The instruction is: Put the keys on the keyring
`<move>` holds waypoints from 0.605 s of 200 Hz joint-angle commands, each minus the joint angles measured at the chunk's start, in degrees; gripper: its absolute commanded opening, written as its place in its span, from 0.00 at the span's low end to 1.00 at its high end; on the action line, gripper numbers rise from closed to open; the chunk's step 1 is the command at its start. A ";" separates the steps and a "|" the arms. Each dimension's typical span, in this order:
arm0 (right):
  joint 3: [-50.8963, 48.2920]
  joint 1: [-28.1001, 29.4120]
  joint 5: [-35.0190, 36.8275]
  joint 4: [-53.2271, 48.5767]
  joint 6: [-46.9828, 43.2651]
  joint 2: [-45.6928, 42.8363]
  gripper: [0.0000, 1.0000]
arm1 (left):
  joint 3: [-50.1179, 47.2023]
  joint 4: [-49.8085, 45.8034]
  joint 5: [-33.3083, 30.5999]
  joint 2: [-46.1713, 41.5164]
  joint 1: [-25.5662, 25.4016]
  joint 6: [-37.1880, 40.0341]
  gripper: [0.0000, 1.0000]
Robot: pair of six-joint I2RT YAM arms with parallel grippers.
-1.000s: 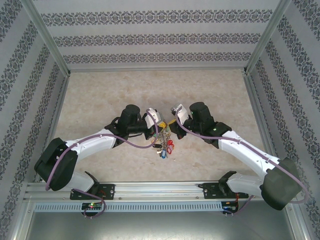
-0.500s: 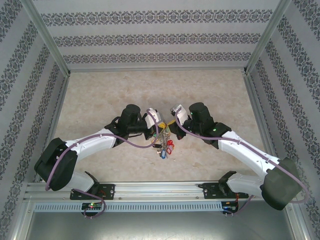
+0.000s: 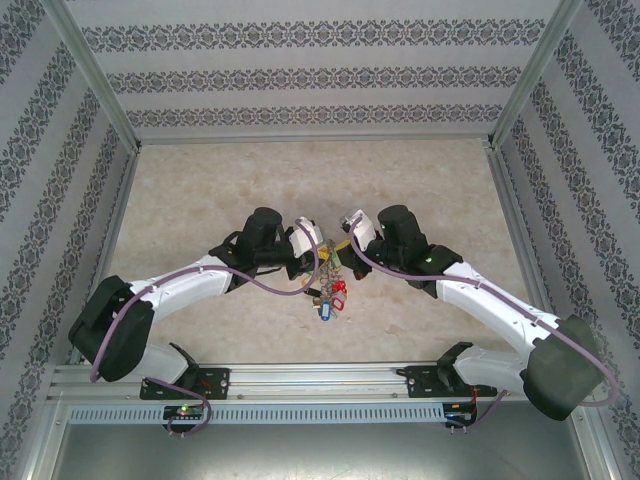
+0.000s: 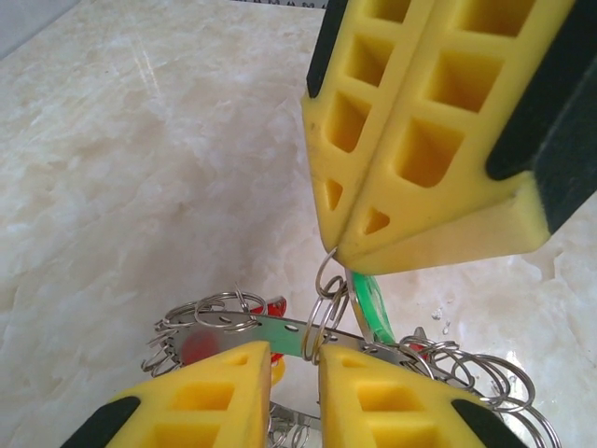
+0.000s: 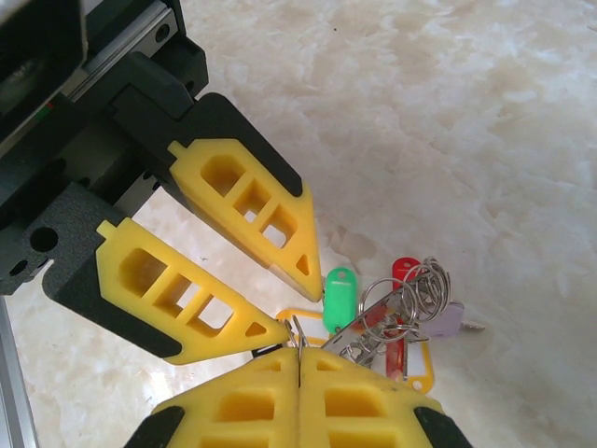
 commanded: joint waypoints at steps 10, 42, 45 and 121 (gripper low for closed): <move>1.28 0.91 -0.06 0.88 -0.66 -1.20 0.00 | 2.70 -1.98 1.13 -0.37 0.00 1.47 0.23; 1.36 1.07 -0.33 0.58 -1.06 -1.19 0.00 | 4.06 -2.97 1.96 0.68 -0.03 1.74 0.24; 1.37 1.08 -0.31 0.65 -1.05 -1.20 0.00 | 4.24 -3.16 2.13 0.75 -0.07 1.88 0.24; 1.21 1.16 -0.23 1.12 -1.22 -1.23 0.00 | 7.11 -10.93 4.64 2.29 -0.09 4.19 0.24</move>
